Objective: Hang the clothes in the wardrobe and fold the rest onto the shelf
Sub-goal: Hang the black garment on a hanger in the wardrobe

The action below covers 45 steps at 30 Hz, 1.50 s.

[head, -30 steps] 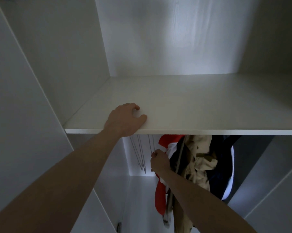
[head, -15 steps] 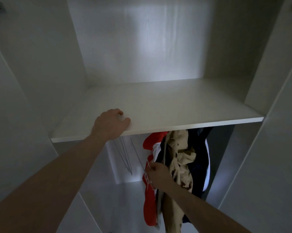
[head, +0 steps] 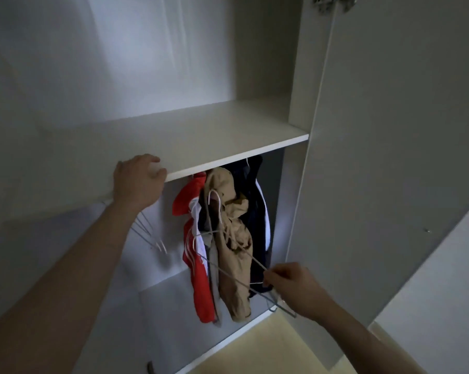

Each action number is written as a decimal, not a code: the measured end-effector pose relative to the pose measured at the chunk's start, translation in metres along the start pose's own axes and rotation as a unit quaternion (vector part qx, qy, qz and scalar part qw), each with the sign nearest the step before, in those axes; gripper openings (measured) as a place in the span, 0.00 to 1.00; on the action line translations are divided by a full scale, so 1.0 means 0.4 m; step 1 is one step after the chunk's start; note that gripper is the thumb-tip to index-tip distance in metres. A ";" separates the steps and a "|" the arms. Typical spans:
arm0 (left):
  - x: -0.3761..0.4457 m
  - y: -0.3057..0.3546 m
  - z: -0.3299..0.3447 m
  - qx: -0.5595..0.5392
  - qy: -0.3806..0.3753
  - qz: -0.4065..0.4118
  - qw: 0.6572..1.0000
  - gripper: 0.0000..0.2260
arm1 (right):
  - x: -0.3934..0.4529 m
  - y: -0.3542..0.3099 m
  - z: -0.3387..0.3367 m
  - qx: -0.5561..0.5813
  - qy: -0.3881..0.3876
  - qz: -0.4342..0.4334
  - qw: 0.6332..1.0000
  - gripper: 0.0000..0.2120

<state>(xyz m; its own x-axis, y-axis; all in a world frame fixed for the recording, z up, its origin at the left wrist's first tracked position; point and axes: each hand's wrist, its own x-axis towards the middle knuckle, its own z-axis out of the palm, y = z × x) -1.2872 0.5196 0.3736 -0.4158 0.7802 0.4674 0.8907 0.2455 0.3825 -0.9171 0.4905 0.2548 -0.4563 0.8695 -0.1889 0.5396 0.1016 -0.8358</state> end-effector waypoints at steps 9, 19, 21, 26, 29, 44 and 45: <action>-0.450 0.315 0.210 -0.292 -0.168 0.124 0.934 0.15 | -0.498 0.144 -0.158 0.001 0.145 0.115 0.983 0.19; -0.904 0.665 0.380 -0.274 -0.369 0.279 0.843 0.20 | -1.185 0.395 -0.188 0.007 0.316 0.233 0.920 0.21; -1.014 0.759 0.393 -0.266 -0.393 0.307 0.825 0.12 | -1.337 0.443 -0.185 0.022 0.348 0.251 0.903 0.21; -1.354 0.974 0.363 -0.261 -0.484 0.295 0.781 0.07 | -1.712 0.563 -0.171 0.019 0.427 0.310 0.849 0.20; -1.551 1.077 0.333 -0.289 -0.544 0.267 0.741 0.11 | -1.909 0.631 -0.149 -0.012 0.467 0.360 0.807 0.17; -2.349 1.622 0.228 -0.218 -0.690 0.402 0.561 0.06 | -2.487 0.938 -0.001 0.151 0.592 0.465 0.641 0.12; -2.399 1.656 0.242 -0.214 -0.695 0.401 0.558 0.06 | -2.520 0.959 0.000 0.164 0.602 0.469 0.625 0.13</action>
<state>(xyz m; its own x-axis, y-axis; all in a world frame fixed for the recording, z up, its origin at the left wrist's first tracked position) -0.2803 -0.0108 0.1013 0.8930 0.3062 -0.3298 0.4388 -0.4301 0.7890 -0.2503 -0.3469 0.1248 0.9215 0.2265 -0.3156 -0.0939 -0.6586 -0.7467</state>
